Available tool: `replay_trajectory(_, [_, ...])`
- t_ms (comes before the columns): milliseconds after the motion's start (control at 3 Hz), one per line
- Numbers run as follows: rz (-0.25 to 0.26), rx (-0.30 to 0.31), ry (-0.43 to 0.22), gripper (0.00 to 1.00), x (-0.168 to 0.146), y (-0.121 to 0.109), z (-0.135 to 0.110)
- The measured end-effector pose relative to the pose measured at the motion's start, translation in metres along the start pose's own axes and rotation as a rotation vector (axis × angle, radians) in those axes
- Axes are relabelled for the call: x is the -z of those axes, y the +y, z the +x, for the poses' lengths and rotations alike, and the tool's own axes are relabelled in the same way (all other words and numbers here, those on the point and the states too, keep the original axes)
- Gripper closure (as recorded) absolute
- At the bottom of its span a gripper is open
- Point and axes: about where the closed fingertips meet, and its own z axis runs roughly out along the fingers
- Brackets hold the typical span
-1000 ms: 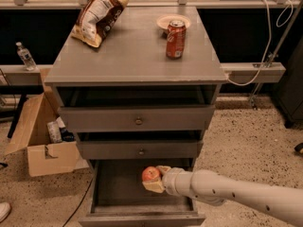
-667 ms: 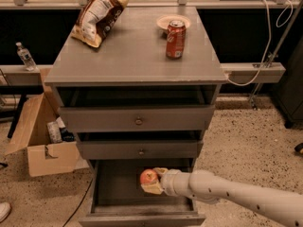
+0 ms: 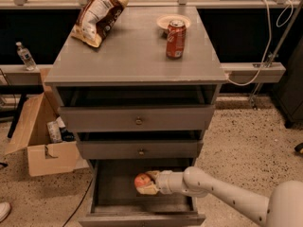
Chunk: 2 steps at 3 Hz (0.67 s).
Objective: Place apple into bottom drawer
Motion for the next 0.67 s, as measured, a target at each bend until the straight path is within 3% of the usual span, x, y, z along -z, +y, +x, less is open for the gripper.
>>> replay_trajectory(333, [-0.001,0.001,0.001,1.00,0.000,0.002,0.000])
replay_trajectory(667, [-0.035,0.035,0.021,1.00,-0.025,0.000,0.012])
